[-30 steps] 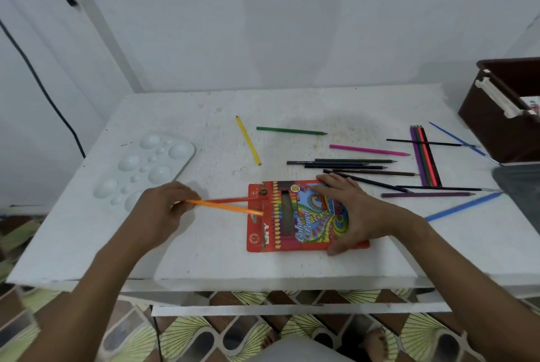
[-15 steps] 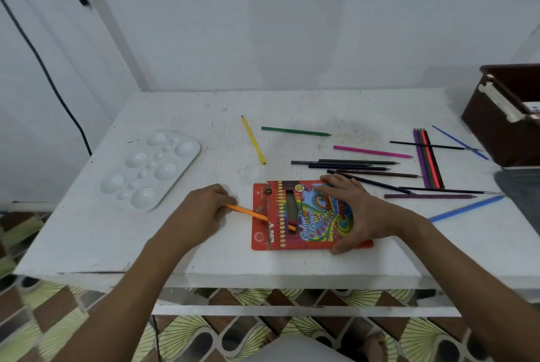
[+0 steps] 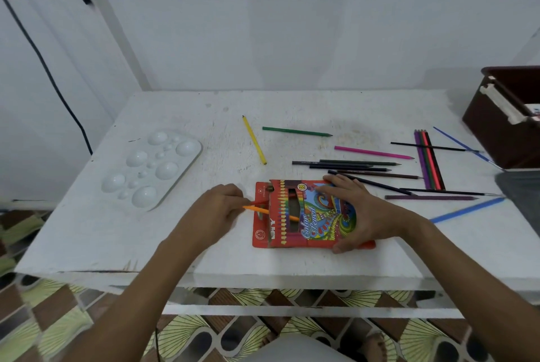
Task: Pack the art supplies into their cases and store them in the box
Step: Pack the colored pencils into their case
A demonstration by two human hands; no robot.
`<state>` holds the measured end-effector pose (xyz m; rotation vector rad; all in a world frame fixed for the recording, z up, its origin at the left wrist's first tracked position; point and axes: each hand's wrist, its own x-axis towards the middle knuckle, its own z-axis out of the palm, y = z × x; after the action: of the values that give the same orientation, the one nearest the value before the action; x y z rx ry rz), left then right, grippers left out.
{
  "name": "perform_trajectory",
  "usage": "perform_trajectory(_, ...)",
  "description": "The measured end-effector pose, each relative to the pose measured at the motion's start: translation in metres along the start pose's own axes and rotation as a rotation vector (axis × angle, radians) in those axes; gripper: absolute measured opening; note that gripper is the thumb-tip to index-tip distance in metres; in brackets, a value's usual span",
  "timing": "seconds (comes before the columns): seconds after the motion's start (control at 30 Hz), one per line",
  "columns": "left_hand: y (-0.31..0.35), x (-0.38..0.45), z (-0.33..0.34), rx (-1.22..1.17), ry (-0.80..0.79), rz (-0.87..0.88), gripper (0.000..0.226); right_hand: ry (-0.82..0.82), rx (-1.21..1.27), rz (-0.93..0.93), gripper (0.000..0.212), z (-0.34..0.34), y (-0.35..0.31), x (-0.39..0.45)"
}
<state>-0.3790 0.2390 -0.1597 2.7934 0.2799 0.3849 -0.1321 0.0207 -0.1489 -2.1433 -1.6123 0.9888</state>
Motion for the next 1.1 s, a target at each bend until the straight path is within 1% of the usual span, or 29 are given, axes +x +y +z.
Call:
perform_trajectory(0.1, 0.002, 0.009, 0.012, -0.043, -0.022, -0.046, 0.019, -0.004, -0.025, -0.005, 0.105, 0.001, -0.002, 0.000)
perform_trajectory(0.17, 0.003, 0.017, 0.014, -0.056, -0.024, -0.130, 0.018, 0.003, -0.058, -0.011, 0.107, 0.003, 0.000, 0.001)
perform_trajectory(0.27, 0.003, 0.021, 0.010, -0.079, -0.014, -0.241, 0.030, 0.013, -0.092, -0.009, 0.111, 0.005, 0.002, 0.002)
perform_trajectory(0.33, 0.001, 0.017, 0.007, -0.060, -0.022, -0.265, 0.037, 0.023, -0.102, 0.003, 0.111, 0.007, 0.002, 0.001)
perform_trajectory(0.4, 0.002, 0.011, 0.007, -0.037, -0.042, -0.244, 0.031, 0.078, -0.139, -0.003, 0.105, 0.011, 0.001, 0.000)
perform_trajectory(0.47, 0.006, 0.006, 0.009, -0.035, -0.027, -0.224, 0.023, 0.156, -0.167, -0.012, 0.098, 0.018, -0.001, 0.001)
perform_trajectory(0.6, 0.012, 0.013, 0.016, -0.057, 0.030, -0.237, 0.020, 0.295, -0.218, -0.022, 0.078, 0.035, -0.002, 0.005)
perform_trajectory(0.67, 0.009, 0.022, 0.018, -0.044, 0.027, -0.220, 0.021, 0.349, -0.236, -0.041, 0.074, 0.040, 0.000, 0.006)
perform_trajectory(0.8, 0.010, 0.035, 0.021, -0.072, -0.021, -0.167, 0.024, 0.381, -0.207, -0.057, 0.076, 0.042, 0.002, 0.007)
perform_trajectory(0.9, 0.010, 0.034, 0.019, -0.125, -0.003, -0.213, 0.026, 0.451, -0.155, -0.054, 0.078, 0.043, 0.003, 0.007)
perform_trajectory(1.0, 0.004, 0.028, 0.017, -0.123, 0.017, -0.285, 0.029, 0.539, -0.058, -0.019, 0.080, 0.046, 0.007, 0.005)
perform_trajectory(1.1, 0.004, 0.030, 0.016, -0.109, 0.009, -0.295, 0.024, 0.529, 0.048, 0.006, 0.080, 0.045, 0.009, 0.004)
